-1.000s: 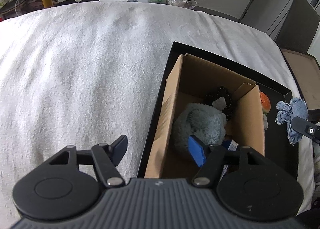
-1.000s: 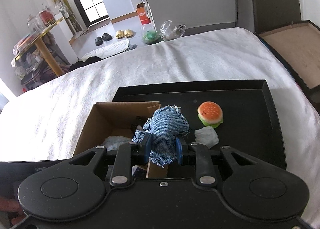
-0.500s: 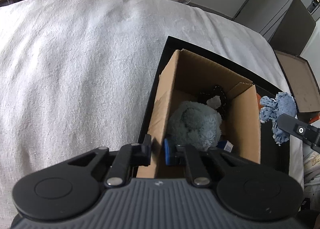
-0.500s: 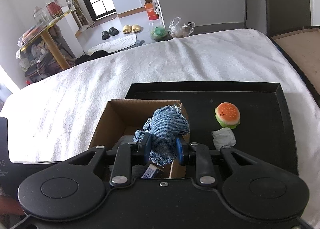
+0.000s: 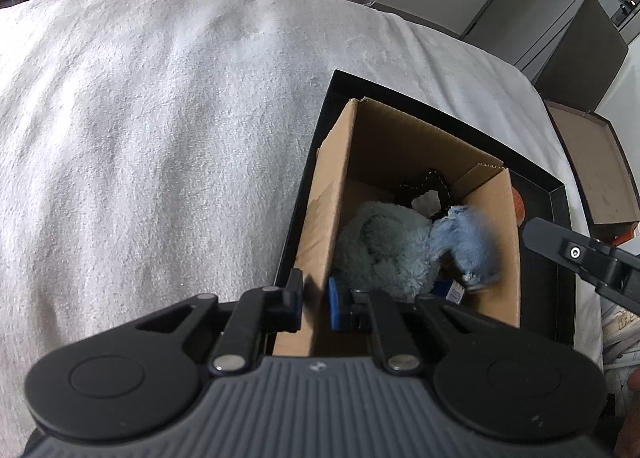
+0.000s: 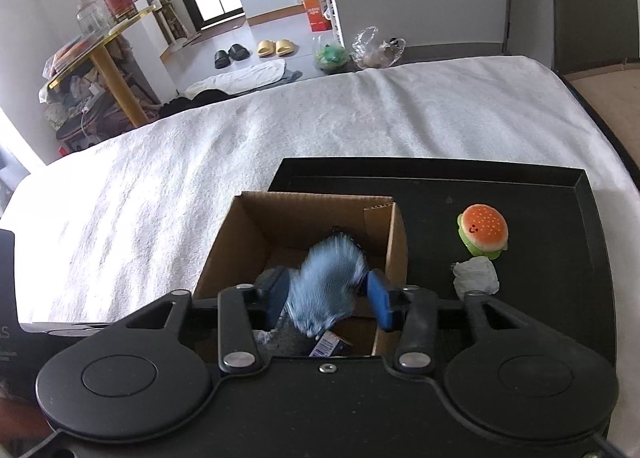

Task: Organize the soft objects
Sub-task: 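Lift the denim cloth with the right gripper and drop it into the box, then move the right gripper to the crumpled white item and grasp it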

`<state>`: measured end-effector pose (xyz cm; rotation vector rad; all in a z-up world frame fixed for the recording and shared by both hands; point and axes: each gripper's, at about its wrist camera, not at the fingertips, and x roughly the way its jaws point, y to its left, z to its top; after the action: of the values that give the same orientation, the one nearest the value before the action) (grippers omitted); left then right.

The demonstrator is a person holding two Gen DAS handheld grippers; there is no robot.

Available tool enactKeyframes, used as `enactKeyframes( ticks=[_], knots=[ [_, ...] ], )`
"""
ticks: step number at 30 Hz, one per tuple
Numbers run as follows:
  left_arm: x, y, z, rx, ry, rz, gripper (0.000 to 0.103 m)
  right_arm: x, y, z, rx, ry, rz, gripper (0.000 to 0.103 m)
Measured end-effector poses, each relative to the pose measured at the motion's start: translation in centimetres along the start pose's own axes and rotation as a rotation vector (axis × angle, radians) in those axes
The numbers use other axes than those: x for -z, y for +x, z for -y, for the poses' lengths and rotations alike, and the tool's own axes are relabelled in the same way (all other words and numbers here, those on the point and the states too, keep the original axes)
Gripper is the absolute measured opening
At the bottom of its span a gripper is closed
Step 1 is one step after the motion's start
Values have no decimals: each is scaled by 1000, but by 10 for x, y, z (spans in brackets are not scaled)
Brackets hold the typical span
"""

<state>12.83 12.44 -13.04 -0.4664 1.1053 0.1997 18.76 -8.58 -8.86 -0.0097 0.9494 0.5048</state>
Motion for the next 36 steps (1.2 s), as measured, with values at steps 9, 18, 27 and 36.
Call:
enactKeyframes(
  ticks=[9, 18, 27, 36],
  knots=[
    [0, -1, 2, -9, -1, 1, 12, 7, -10, 26, 36, 59, 13, 45],
    [1, -4, 9, -40, 12, 2, 12, 14, -15, 46, 48, 92, 17, 45],
    [2, -6, 21, -97, 53, 16, 16, 21, -12, 72, 46, 137, 24, 45],
    [-1, -2, 32, -171, 64, 10, 46, 27, -2, 100, 39, 180, 22, 50]
  ],
)
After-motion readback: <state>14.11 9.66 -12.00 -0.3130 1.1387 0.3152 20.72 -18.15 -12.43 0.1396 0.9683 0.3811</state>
